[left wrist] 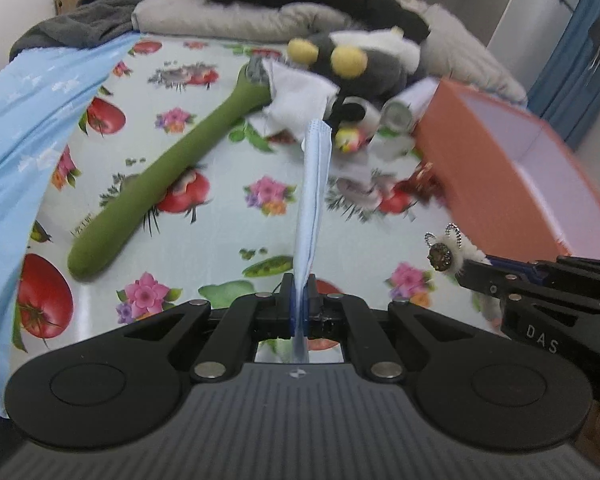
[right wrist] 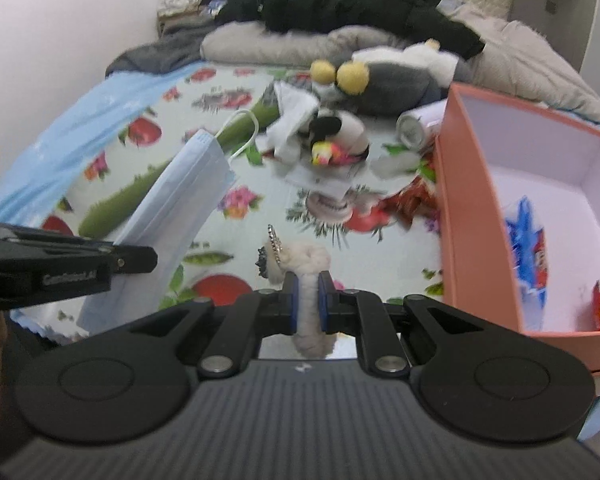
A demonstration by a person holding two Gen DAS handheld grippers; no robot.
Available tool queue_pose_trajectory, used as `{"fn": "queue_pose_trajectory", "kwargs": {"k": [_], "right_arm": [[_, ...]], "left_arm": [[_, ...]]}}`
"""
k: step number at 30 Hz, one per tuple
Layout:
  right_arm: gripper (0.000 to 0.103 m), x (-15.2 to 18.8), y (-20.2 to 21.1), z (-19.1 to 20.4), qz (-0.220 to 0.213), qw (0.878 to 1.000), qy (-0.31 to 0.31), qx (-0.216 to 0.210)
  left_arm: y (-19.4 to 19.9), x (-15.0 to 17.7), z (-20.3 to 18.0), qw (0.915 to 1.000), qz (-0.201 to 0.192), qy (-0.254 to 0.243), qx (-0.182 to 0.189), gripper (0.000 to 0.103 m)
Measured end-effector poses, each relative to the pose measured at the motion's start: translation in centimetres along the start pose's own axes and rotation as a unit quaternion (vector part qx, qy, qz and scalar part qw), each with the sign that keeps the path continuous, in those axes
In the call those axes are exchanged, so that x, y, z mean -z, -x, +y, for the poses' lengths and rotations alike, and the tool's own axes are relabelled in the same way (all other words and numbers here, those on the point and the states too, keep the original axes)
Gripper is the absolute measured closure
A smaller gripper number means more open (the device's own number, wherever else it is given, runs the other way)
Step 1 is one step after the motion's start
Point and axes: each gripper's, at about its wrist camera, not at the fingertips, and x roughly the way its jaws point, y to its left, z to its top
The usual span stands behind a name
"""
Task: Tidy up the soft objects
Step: 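Lift the mask with the left tool while the right tool lifts the hair tie toward the box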
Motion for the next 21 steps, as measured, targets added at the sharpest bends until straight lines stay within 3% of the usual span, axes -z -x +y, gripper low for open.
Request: {"fn": "queue_pose_trajectory", "kwargs": {"k": [14, 21], "right_arm": [[0.090, -2.5, 9.0, 0.1, -0.078, 0.997, -0.023, -0.007], [0.090, -3.1, 12.2, -0.2, -0.104, 0.994, -0.035, -0.006]], "left_arm": [[9.2, -0.9, -1.8, 0.9972, -0.057, 0.011, 0.047, 0.099], [12.0, -1.1, -2.8, 0.9949, -0.070, 0.014, 0.071, 0.099]]}}
